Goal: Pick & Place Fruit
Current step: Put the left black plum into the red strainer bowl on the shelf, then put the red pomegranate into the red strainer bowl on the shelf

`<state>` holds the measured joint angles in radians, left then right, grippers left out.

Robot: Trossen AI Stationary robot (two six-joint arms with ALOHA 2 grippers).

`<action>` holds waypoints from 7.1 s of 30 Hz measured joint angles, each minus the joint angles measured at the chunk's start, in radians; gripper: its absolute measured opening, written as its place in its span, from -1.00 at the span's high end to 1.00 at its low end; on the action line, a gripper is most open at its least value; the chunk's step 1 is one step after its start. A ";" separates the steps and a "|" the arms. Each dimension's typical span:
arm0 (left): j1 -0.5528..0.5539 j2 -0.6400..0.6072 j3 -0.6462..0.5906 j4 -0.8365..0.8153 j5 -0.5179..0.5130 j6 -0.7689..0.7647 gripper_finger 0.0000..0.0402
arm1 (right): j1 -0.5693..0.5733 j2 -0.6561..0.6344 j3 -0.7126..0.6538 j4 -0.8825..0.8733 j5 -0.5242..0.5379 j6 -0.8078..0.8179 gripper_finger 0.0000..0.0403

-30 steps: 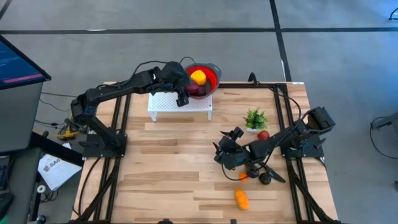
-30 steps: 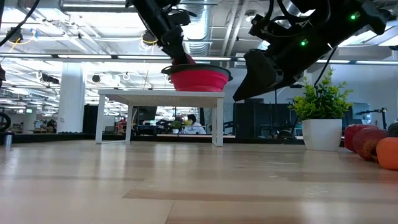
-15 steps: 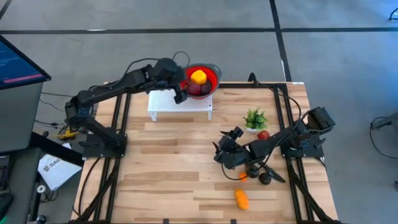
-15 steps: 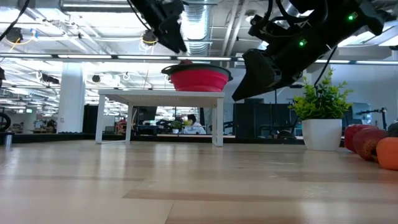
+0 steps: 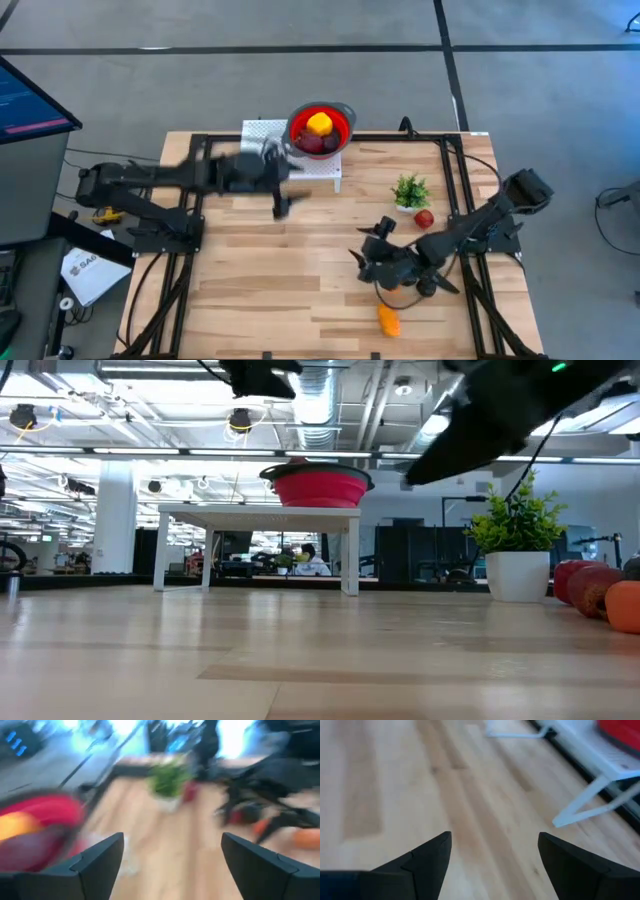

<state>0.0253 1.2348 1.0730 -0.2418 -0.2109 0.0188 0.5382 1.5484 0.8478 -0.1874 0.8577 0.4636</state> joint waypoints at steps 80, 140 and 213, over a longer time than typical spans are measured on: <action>-0.355 0.306 -0.537 1.028 -0.127 -0.271 -0.50 | -0.881 0.051 0.549 -0.064 -0.655 -0.417 -0.19; -0.355 0.306 -0.538 1.027 -0.133 -0.271 -0.50 | -1.014 0.174 0.769 -0.506 -0.688 -0.411 0.17; -0.382 0.306 -0.538 1.027 -0.164 -0.271 -0.50 | -0.012 0.154 0.042 -0.700 -0.523 -0.662 -0.53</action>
<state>-0.3569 1.5403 0.5346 0.7856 -0.3753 -0.2520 0.5262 1.7027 0.8896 -0.8874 0.3349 -0.1983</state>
